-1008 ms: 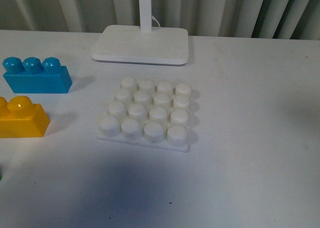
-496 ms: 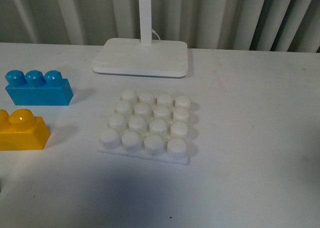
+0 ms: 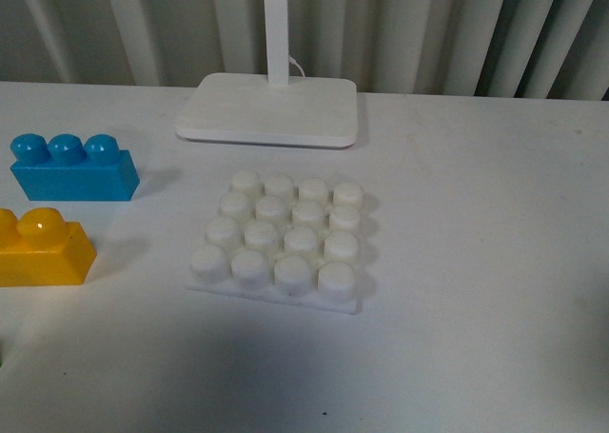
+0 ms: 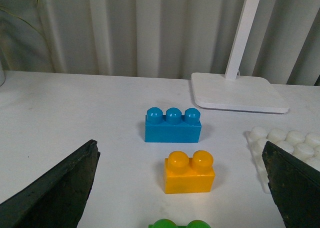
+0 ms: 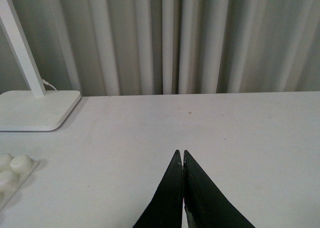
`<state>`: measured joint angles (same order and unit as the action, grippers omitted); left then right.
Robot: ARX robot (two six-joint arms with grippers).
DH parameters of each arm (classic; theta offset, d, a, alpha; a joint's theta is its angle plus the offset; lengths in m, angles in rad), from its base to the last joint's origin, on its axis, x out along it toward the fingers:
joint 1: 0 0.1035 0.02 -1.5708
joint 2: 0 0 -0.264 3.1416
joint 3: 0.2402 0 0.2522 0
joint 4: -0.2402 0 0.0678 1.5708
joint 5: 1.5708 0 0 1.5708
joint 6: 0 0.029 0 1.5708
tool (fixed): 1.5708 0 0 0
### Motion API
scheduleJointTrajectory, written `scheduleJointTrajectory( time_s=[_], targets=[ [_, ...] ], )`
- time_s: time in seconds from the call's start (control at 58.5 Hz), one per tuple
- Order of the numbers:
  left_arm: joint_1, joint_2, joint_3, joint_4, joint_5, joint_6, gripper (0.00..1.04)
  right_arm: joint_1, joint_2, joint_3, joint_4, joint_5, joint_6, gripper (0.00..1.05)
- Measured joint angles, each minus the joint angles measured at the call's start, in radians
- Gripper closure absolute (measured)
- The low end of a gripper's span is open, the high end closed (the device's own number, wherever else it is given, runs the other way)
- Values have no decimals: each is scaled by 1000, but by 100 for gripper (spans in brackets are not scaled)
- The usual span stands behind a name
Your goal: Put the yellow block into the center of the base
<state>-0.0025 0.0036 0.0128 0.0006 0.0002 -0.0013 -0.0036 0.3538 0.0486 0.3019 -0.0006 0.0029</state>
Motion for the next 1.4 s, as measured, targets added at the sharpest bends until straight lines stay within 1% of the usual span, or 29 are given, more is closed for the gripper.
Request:
scheduleJointTrajectory(
  time_s=[0.137,0.205,0.598,0.649,0.701,0.871,0.888,0.957,0.974,1.025,1.042,1.111,1.128,1.196,1.213,1.264,1.281,1.367,1.384,1.401],
  targets=[
    [0,0,0,0,0,0,6,0,-50,-14,-34,0,0,104],
    [0,0,0,0,0,0,6,0,-70,-42,-19,0,0,104],
    [0,0,0,0,0,0,6,0,-180,-43,-126,0,0,104],
    [0,0,0,0,0,0,6,0,-257,-42,-230,0,0,104],
    [0,0,0,0,-1,0,6,0,-313,-42,-291,0,0,104],
    [0,0,0,0,0,0,6,0,-349,-42,-301,0,-2,103],
    [0,0,0,0,0,0,6,0,-349,-42,-301,0,-2,101],
    [0,0,0,0,0,0,6,0,-350,-42,-301,0,-2,88],
    [0,0,0,0,0,0,6,0,-350,-42,-301,0,-2,86],
    [0,0,0,0,0,0,6,0,-349,-42,-301,0,-2,75],
    [0,0,0,0,0,0,6,0,-349,-42,-301,0,-2,73],
    [0,0,0,0,0,0,6,0,-349,-42,-301,0,-2,59],
    [0,0,0,0,0,0,6,0,-349,-42,-301,0,-2,57],
    [0,0,0,0,0,0,6,0,-350,-42,-301,0,-2,43],
    [0,0,0,0,0,0,6,0,-350,-42,-301,0,-2,41],
    [0,0,0,0,0,0,6,0,-349,-42,-301,0,-2,30],
    [0,0,0,0,0,0,6,0,-349,-42,-301,0,-2,29],
    [0,0,0,0,0,0,6,0,-350,-42,-301,0,-2,9],
    [0,0,0,0,0,0,6,0,-350,-42,-301,0,-1,7],
    [0,0,0,0,0,0,6,0,-349,-42,-301,0,-1,7]
  ],
)
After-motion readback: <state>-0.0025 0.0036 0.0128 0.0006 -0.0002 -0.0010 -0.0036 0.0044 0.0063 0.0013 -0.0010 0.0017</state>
